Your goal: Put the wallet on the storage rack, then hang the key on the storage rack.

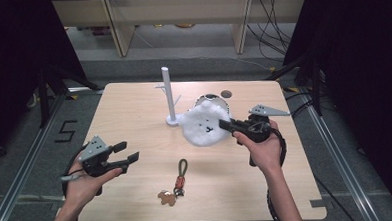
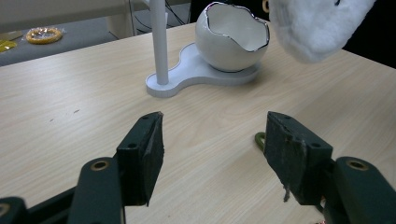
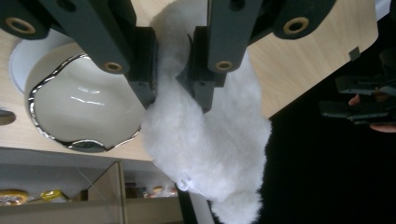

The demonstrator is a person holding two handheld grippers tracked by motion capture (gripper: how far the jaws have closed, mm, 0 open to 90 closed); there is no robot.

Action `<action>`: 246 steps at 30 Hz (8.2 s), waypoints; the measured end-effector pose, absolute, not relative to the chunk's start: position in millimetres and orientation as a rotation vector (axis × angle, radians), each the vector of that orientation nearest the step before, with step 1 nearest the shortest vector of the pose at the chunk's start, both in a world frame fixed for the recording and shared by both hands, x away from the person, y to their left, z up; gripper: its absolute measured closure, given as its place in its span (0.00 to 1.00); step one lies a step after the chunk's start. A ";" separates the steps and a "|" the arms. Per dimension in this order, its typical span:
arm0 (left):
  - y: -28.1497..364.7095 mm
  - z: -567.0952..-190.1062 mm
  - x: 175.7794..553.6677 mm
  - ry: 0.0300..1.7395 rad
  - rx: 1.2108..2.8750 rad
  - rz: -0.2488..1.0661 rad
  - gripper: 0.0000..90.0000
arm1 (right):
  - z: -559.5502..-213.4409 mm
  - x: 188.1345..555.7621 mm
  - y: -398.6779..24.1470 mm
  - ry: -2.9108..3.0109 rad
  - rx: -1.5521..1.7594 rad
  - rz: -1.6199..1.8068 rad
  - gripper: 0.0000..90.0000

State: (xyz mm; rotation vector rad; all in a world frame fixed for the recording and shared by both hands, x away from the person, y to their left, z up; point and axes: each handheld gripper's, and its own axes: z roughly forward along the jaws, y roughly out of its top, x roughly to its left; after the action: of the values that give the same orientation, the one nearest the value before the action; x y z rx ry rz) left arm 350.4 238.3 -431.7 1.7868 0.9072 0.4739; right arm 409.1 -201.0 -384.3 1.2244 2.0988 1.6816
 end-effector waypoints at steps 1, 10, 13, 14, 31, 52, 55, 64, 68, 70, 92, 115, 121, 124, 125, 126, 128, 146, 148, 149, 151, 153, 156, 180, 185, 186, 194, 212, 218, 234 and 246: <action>240.0 -434.3 349.8 0.916 1.787 0.472 0.41 | -383.7 411.6 -204.2 2.073 1.220 1.692 0.86; 238.8 -443.5 348.0 0.928 1.781 0.437 0.42 | -380.8 419.2 -216.2 2.015 1.227 1.686 0.86; 236.2 -444.4 348.3 0.927 1.780 0.430 0.42 | -378.5 420.4 -220.6 2.015 1.243 1.659 0.86; 234.8 -444.1 348.6 0.929 1.785 0.434 0.42 | -378.5 422.8 -223.5 1.999 1.241 1.655 0.86; 229.5 -448.2 349.1 0.911 1.803 0.416 0.41 | -372.8 445.7 -242.9 1.891 1.318 1.646 0.86; 225.2 -445.6 348.7 0.905 1.811 0.423 0.40 | -377.3 473.4 -230.5 1.879 1.372 1.604 0.86; 224.1 -446.4 347.4 0.905 1.813 0.421 0.40 | -378.9 478.3 -230.5 1.876 1.375 1.593 0.86; 222.9 -445.4 348.1 0.898 1.825 0.416 0.40 | -384.7 486.8 -226.0 1.885 1.394 1.558 0.86; 220.6 -446.4 349.0 0.897 1.820 0.400 0.40 | -389.2 491.9 -222.3 1.894 1.402 1.536 0.86; 219.9 -446.6 349.0 0.894 1.824 0.399 0.40 | -389.8 492.2 -220.1 1.893 1.449 1.534 0.86; 218.1 -449.7 349.4 0.907 1.827 0.391 0.39 | -402.6 499.8 -209.5 1.946 1.412 1.472 0.85; 203.5 -452.3 353.7 0.879 1.869 0.348 0.38 | -430.0 508.1 -203.5 1.954 1.439 1.342 0.82; 200.6 -450.4 354.2 0.872 1.866 0.357 0.38 | -430.6 508.5 -203.4 1.948 1.441 1.330 0.77; 199.2 -450.7 354.7 0.872 1.872 0.353 0.38 | -429.9 508.3 -203.1 1.945 1.444 1.316 0.70; 198.4 -450.4 354.5 0.878 1.874 0.354 0.38 | -429.6 507.9 -202.8 1.936 1.445 1.319 0.67; 196.6 -450.3 355.5 0.868 1.878 0.352 0.38 | -428.4 506.9 -202.4 1.931 1.460 1.311 0.63; 195.4 -449.7 355.4 0.871 1.881 0.355 0.38 | -428.1 507.1 -202.9 1.929 1.455 1.309 0.61; 185.8 -450.8 360.0 0.853 1.899 0.333 0.36 | -414.1 494.0 -207.4 1.909 1.425 1.286 0.43; 185.1 -450.7 360.0 0.858 1.905 0.335 0.36 | -413.0 490.8 -208.9 1.905 1.426 1.279 0.42; 184.6 -451.3 360.6 0.856 1.900 0.326 0.36 | -411.6 486.1 -206.3 1.888 1.486 1.290 0.42; 184.0 -451.7 361.3 0.856 1.904 0.321 0.37 | -411.6 480.7 -212.7 1.902 1.416 1.289 0.41; 183.0 -451.7 361.7 0.864 1.903 0.323 0.37 | -411.0 475.1 -211.0 1.888 1.463 1.297 0.43; 181.9 -451.8 362.9 0.860 1.901 0.303 0.38 | -415.4 464.0 -213.6 1.899 1.498 1.277 0.45; 172.4 -445.1 353.4 0.905 1.966 0.263 0.44 | -453.2 400.5 -234.4 2.009 1.551 1.243 0.68; 169.6 -443.9 355.9 0.952 1.988 0.269 0.40 | -455.8 398.5 -234.7 2.056 1.562 1.090 0.66; 170.2 -443.7 357.1 0.949 2.022 0.270 0.40 | -455.8 398.5 -234.7 2.056 1.562 1.090 0.66; 154.8 -442.1 368.6 0.980 2.132 0.224 0.38 | -458.3 398.2 -242.6 2.096 1.605 0.949 0.65; 95.9 -461.5 375.1 1.050 2.400 0.073 0.40 | -453.6 391.9 -232.6 2.104 1.682 0.921 0.62; 87.8 -468.8 376.6 1.093 2.407 0.067 0.39 | -454.4 392.9 -235.2 2.108 1.657 0.928 0.62; 79.3 -475.4 378.3 1.118 2.440 0.073 0.39 | -459.6 393.4 -231.5 2.148 1.624 0.892 0.60; 72.4 -482.5 374.7 1.082 2.524 0.099 0.47 | -460.5 393.1 -228.5 2.155 1.643 0.923 0.60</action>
State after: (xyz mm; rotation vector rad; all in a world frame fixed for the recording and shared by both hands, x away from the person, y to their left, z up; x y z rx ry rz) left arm 374.7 72.4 -482.5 2.5243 1.0816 0.0990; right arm 393.1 -228.5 -460.5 1.6428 2.1549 0.9233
